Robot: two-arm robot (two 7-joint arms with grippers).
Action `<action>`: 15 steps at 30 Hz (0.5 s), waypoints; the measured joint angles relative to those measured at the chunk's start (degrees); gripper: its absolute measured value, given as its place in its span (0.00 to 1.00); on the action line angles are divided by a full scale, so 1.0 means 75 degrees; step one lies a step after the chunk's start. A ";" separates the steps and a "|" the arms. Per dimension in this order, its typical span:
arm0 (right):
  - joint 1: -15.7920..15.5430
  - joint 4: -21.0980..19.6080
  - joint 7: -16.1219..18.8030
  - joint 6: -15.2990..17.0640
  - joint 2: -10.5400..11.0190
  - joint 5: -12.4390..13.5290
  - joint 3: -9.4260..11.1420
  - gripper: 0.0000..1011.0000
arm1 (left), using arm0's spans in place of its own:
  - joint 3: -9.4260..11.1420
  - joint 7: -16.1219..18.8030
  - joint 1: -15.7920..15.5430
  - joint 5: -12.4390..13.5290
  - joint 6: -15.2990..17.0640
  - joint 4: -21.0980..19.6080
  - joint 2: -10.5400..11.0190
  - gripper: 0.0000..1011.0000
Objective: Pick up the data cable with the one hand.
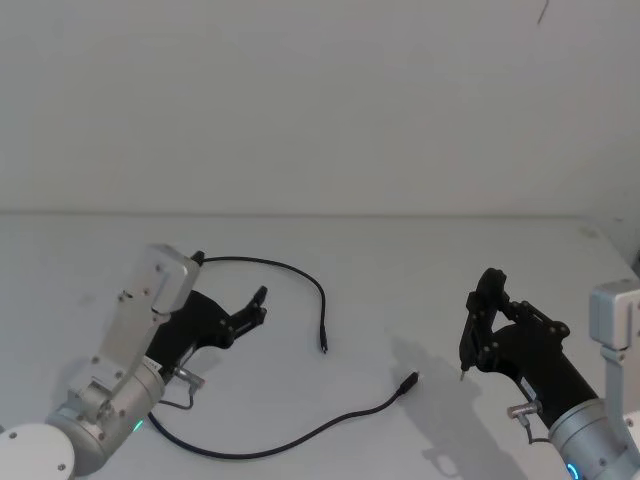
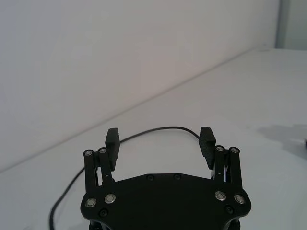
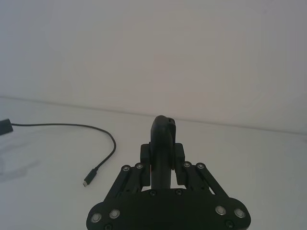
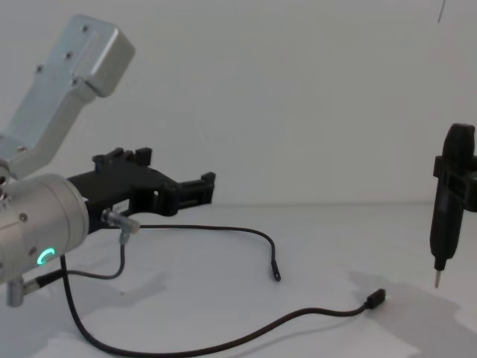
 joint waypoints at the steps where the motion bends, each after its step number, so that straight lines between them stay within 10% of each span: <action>1: 0.0000 0.0000 0.0000 0.0000 0.0000 -0.0001 0.0000 0.28 | -0.0013 0.0057 0.0009 0.0003 -0.0016 -0.0003 -0.0007 0.99; 15: 0.0000 0.0001 0.0001 0.0000 0.0000 -0.0003 0.0000 0.28 | -0.0097 0.0442 0.0067 0.0030 -0.0119 -0.0026 -0.0044 0.99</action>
